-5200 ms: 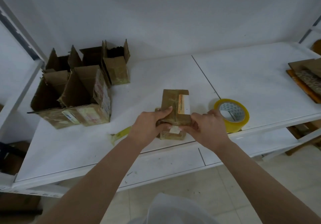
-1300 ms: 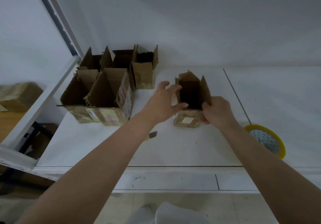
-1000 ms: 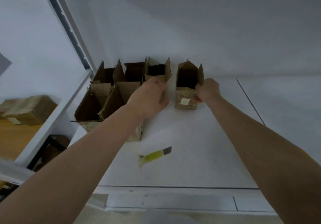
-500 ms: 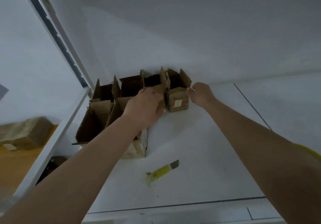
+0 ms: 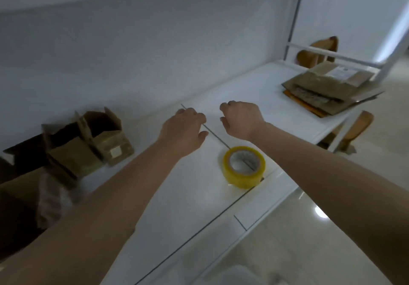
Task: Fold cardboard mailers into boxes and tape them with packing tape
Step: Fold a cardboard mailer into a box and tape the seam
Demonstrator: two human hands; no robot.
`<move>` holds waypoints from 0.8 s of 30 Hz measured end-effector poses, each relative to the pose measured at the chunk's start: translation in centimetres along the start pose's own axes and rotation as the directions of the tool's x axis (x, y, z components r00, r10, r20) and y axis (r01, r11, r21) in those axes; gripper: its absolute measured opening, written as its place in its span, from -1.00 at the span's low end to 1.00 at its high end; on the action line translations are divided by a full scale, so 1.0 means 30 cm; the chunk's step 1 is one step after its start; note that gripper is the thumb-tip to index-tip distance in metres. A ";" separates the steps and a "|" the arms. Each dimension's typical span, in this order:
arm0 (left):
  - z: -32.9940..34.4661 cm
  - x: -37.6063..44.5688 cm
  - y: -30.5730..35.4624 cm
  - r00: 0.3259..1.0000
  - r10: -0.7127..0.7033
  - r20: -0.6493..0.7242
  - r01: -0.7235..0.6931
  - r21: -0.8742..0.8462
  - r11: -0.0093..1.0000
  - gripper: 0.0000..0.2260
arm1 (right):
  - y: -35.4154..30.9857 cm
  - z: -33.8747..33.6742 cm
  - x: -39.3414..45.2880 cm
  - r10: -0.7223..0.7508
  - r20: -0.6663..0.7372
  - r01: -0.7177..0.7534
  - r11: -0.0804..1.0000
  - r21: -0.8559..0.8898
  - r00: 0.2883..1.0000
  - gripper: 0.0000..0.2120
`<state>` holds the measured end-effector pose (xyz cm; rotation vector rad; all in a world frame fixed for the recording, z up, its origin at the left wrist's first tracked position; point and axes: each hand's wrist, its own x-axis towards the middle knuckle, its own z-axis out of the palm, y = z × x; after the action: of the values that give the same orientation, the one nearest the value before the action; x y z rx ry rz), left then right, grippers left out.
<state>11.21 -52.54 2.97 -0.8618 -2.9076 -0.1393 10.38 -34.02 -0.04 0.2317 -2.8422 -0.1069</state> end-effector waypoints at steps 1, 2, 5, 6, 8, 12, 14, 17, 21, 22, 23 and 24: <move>0.010 0.039 0.057 1.000 0.027 0.001 -0.027 -0.002 1.000 -0.64 | 0.071 0.003 -0.021 0.026 0.003 -0.026 1.000 -0.009 1.000 -0.73; 0.021 0.080 0.114 0.999 0.051 0.002 -0.051 -0.002 0.999 -0.64 | 0.143 0.007 -0.040 0.049 0.005 -0.049 0.999 -0.014 0.999 -0.72; 0.065 0.217 0.294 0.994 0.105 0.009 -0.105 0.011 0.994 -0.62 | 0.373 0.033 -0.090 0.094 0.001 -0.094 0.995 -0.027 0.996 -0.72; 0.083 0.269 0.359 0.993 0.114 0.011 -0.114 0.008 0.993 -0.62 | 0.455 0.042 -0.107 0.100 0.003 -0.100 0.994 -0.032 0.995 -0.72; 0.125 0.379 0.497 0.992 0.125 0.004 -0.125 -0.006 0.992 -0.61 | 0.634 0.067 -0.146 0.107 0.007 -0.107 0.993 -0.042 0.994 -0.72; 0.216 0.595 0.795 0.987 0.158 0.021 -0.157 -0.061 0.986 -0.62 | 0.999 0.091 -0.229 0.203 0.079 -0.198 0.978 -0.070 0.976 -0.70; 0.261 0.682 0.921 0.983 0.180 0.031 -0.177 -0.083 0.981 -0.63 | 1.169 0.092 -0.259 0.259 0.125 -0.247 0.964 -0.101 0.958 -0.72; 0.319 0.799 1.039 0.987 0.158 0.008 -0.156 -0.124 0.980 -0.68 | 1.371 0.099 -0.279 0.323 0.125 -0.308 0.943 -0.123 0.938 -0.75; 0.393 0.925 1.124 0.987 0.143 0.070 -0.134 -0.119 0.984 -0.65 | 1.524 0.159 -0.282 0.329 0.093 -0.320 0.942 -0.097 0.940 -0.75; 0.409 0.951 1.136 0.983 0.151 0.104 -0.141 -0.102 0.985 -0.63 | 1.549 0.175 -0.280 0.332 0.096 -0.324 0.942 -0.084 0.939 -0.74; 0.423 0.975 1.145 0.980 0.149 0.131 -0.137 -0.095 0.986 -0.62 | 1.573 0.190 -0.274 0.336 0.098 -0.330 0.941 -0.071 0.937 -0.73; 0.435 0.998 1.149 0.980 0.134 0.144 -0.120 -0.103 0.987 -0.63 | 1.596 0.204 -0.264 0.341 0.100 -0.337 0.940 -0.056 0.935 -0.72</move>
<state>4.12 -6.12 -4.16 -1.1176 -2.9930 -0.2102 9.04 14.77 -3.49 -0.2829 -2.9346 -0.1035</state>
